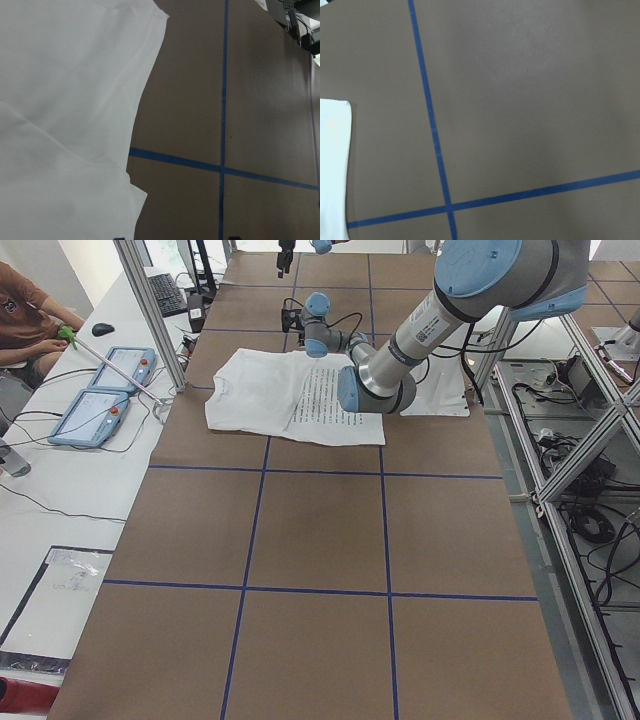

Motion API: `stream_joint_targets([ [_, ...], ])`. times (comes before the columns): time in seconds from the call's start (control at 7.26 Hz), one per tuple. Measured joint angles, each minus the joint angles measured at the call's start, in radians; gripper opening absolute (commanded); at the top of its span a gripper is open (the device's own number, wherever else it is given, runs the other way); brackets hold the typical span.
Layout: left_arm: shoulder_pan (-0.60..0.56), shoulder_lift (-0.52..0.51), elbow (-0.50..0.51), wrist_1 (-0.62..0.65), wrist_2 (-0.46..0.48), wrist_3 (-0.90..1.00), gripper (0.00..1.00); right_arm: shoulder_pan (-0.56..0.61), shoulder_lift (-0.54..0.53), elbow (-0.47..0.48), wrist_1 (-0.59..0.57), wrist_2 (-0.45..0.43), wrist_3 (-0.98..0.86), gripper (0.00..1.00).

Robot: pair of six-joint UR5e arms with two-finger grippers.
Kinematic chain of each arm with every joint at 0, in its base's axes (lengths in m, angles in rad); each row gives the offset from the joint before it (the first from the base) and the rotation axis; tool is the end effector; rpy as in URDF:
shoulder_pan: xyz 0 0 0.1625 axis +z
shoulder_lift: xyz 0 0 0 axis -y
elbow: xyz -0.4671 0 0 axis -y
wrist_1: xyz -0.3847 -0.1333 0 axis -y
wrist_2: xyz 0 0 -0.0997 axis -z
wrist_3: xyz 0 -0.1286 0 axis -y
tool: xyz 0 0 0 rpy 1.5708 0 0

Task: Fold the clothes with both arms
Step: 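Release the sleeve with the left gripper while the right gripper moves to the hem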

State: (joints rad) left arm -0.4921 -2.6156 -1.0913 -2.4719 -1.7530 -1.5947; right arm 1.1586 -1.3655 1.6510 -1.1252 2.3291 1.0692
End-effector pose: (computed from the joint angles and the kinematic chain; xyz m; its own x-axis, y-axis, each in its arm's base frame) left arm 0.7104 -0.5056 0.1050 0.0845 -0.0720 -0.9938 0.3079 0.9504 -0.0426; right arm -0.1996 -0.5686 0.5144 0.4929 0.2559 0.8316 -0.2786 0.9519 -0.1278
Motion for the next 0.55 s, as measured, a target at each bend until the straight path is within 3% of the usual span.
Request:
stream_joint_targets([
  [0.14, -0.019, 0.104, -0.134, 0.056, -0.035, 0.008, 0.84, -0.09, -0.017, 0.081, 0.0, -0.062, 0.155, 1.0],
  [0.55, -0.076, 0.367, -0.486, 0.227, -0.069, 0.118, 0.84, -0.456, -0.104, 0.343, -0.005, -0.403, 0.66, 0.99],
])
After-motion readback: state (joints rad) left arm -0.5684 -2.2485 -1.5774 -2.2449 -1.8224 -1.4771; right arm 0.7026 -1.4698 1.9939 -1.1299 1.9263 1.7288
